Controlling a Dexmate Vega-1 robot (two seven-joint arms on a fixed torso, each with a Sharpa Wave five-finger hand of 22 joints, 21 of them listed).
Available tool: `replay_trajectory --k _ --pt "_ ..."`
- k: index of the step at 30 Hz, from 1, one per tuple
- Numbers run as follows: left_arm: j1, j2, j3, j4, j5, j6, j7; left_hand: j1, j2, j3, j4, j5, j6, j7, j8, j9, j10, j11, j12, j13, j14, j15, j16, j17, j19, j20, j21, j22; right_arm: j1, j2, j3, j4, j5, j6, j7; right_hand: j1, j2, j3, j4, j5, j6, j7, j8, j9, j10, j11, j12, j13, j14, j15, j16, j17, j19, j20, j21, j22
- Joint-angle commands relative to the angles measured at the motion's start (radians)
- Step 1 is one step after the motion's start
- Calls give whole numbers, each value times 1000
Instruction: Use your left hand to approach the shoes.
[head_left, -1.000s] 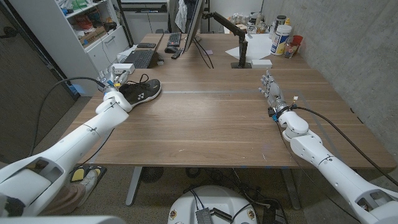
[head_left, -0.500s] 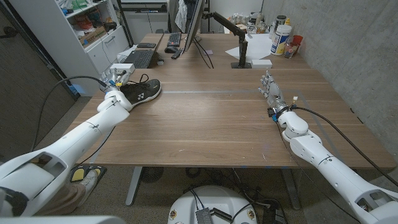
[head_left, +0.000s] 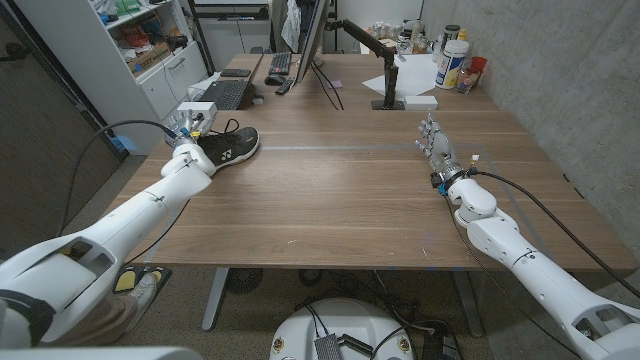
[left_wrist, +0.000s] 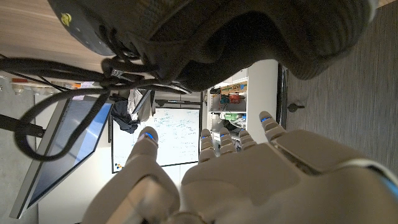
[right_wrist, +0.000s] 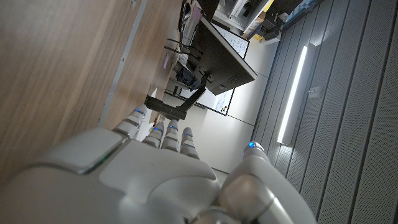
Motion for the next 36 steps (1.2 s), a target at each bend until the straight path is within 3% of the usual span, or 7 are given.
replay_trajectory --k 1,11,36 --pt "-32 -19 27 49 4 -21 -15 15 -1 1 -1 0 -5 1 -3 1 -8 3 0 5 -10 6 -2 3 0 1 1 3 0 -2 4 3 4 6 6 4 6 -3 1 2 3 -6 2 2 -1 -1 1 2 -5 -3 5 3 -2 -4 5 4" --pt "-71 -50 55 127 4 -43 -29 16 -1 1 -1 0 -5 2 -3 2 -10 1 -1 5 -12 5 -2 3 1 -1 1 3 3 -4 8 5 3 11 6 5 7 -3 1 2 3 -6 2 2 -1 -2 1 2 -5 -3 6 3 -2 -4 6 4" --pt "-103 -69 76 189 -6 -73 -36 17 0 0 -1 0 -6 2 -2 2 -12 1 -1 5 -14 5 -2 3 2 -3 1 3 -1 -2 8 -2 3 5 -4 5 8 -5 0 2 4 -7 2 2 -1 -1 1 2 -6 -3 6 3 -3 -4 6 4"
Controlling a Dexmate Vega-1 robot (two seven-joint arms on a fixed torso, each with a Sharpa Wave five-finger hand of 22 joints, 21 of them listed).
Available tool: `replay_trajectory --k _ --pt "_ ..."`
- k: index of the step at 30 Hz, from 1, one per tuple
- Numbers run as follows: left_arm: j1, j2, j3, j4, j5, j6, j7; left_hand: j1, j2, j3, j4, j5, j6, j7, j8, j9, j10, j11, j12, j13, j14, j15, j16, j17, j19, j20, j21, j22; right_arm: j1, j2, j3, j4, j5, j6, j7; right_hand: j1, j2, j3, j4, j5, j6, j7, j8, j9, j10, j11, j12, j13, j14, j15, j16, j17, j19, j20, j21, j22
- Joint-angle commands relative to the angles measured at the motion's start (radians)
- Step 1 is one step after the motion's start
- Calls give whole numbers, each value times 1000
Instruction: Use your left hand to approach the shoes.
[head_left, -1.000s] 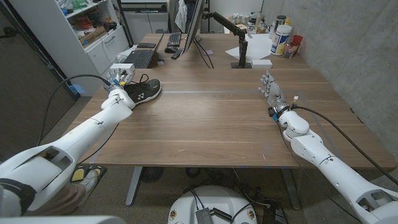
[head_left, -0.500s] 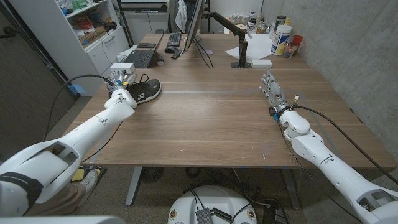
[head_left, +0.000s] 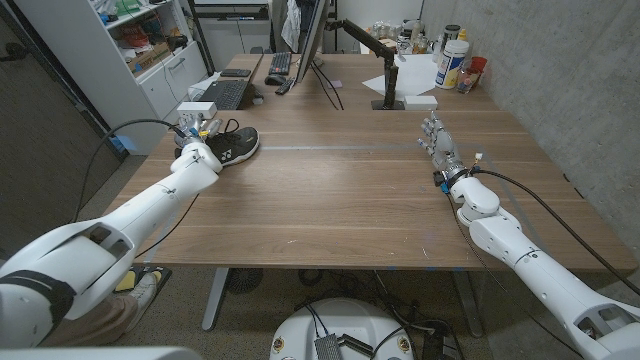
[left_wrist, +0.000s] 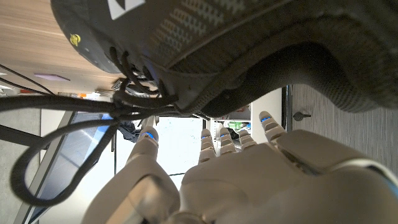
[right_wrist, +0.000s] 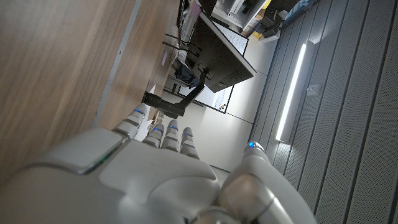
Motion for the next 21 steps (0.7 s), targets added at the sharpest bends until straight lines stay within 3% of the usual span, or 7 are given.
replay_trajectory --k 1,21 --pt "-14 -9 10 30 -9 -13 -5 13 -4 0 -1 0 -6 3 -2 2 -8 4 -1 5 -15 4 -2 3 2 -3 1 3 -2 3 -1 -5 -1 -3 -6 5 8 -5 0 2 4 -7 2 2 -1 -1 1 2 -5 -3 6 3 -3 -4 6 4" --pt "-20 -3 19 43 -6 -20 -7 14 -2 0 -1 0 -5 3 -2 2 -8 2 -1 5 -15 4 -1 3 2 -2 1 3 -8 -1 1 -16 -2 -6 -12 6 9 -5 0 2 3 -6 2 2 -1 -1 1 2 -6 -3 6 3 -3 -3 5 4"
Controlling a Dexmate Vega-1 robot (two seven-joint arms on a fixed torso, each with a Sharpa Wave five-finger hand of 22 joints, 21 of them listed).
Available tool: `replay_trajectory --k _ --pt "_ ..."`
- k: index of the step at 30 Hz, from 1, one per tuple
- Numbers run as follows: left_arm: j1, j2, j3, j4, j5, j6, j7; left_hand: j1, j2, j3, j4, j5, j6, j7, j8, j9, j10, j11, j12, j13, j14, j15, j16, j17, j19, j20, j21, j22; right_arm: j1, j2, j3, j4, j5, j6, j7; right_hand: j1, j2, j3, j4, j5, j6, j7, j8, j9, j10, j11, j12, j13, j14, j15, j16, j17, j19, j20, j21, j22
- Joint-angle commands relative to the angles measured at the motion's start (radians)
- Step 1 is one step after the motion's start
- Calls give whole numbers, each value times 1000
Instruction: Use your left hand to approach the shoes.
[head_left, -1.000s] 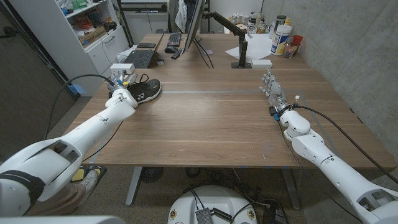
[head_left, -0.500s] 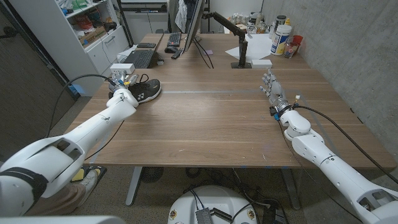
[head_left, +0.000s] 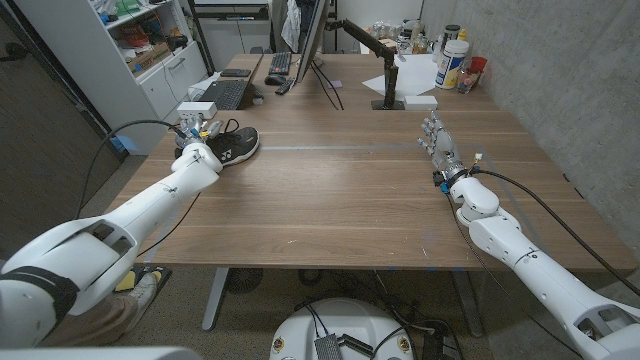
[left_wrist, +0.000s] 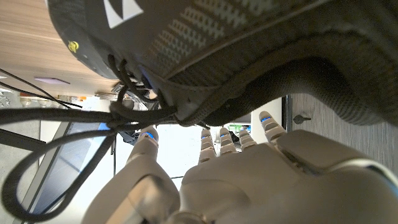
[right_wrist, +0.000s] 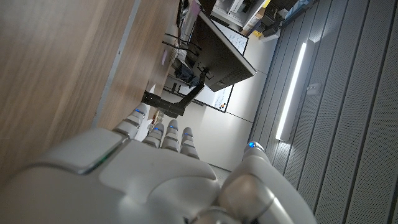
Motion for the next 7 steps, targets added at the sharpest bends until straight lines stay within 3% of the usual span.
replay_trajectory --k 1,7 --pt "-4 4 5 8 2 -4 1 14 -2 0 -1 0 -5 3 -2 2 -8 2 -1 5 -16 4 -1 3 2 -3 1 3 -3 -1 1 -5 -2 -3 -3 6 9 -5 -1 2 3 -6 2 2 -1 -1 1 2 -6 -3 6 3 -4 -2 5 4" --pt "-11 1 9 21 3 -9 -3 15 -2 0 -1 0 -6 3 -2 2 -8 3 0 5 -16 4 -1 3 2 -2 1 3 0 2 0 1 -2 1 -3 6 10 -5 -1 2 4 -6 2 2 -2 -1 1 2 -6 -3 6 3 -4 -2 5 4"
